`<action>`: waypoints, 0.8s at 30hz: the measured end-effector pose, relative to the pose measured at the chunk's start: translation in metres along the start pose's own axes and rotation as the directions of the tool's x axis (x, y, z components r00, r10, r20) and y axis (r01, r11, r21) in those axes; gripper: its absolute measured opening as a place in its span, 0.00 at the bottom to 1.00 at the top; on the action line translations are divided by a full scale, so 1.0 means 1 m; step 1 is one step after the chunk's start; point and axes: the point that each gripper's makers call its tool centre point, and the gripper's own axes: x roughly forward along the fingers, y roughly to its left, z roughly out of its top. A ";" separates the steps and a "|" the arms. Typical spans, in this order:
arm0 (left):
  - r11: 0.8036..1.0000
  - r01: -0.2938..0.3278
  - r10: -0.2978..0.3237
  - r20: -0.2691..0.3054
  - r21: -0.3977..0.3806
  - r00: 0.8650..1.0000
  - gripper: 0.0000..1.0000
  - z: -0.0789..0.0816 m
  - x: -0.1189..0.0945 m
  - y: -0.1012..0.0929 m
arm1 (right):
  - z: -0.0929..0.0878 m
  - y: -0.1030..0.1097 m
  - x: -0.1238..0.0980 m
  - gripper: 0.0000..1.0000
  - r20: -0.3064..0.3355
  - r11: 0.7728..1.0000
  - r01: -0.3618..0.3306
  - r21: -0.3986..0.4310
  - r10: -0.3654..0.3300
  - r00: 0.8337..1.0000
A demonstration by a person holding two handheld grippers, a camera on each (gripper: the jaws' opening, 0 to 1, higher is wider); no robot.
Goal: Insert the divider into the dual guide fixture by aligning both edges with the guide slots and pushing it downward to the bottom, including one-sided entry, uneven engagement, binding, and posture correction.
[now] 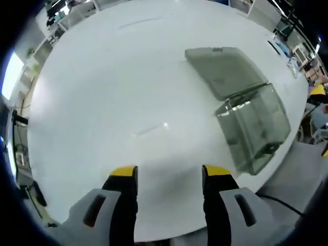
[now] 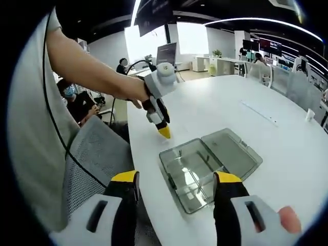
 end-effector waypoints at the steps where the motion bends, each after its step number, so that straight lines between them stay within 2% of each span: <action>1: 1.000 -0.003 0.003 -0.001 -0.001 1.000 0.48 0.000 0.001 0.001 | 0.000 0.000 0.000 0.55 0.000 1.000 0.000 0.003 0.000 1.000; 10: 0.999 -0.028 0.027 -0.028 -0.039 0.999 0.45 -0.003 0.007 0.005 | -0.001 -0.001 0.000 0.55 -0.002 1.000 0.000 0.005 0.000 1.000; 24: 0.998 -0.048 0.046 -0.058 -0.047 0.997 0.44 -0.007 0.017 0.006 | -0.002 -0.002 0.000 0.55 -0.006 1.000 0.000 0.012 0.000 1.000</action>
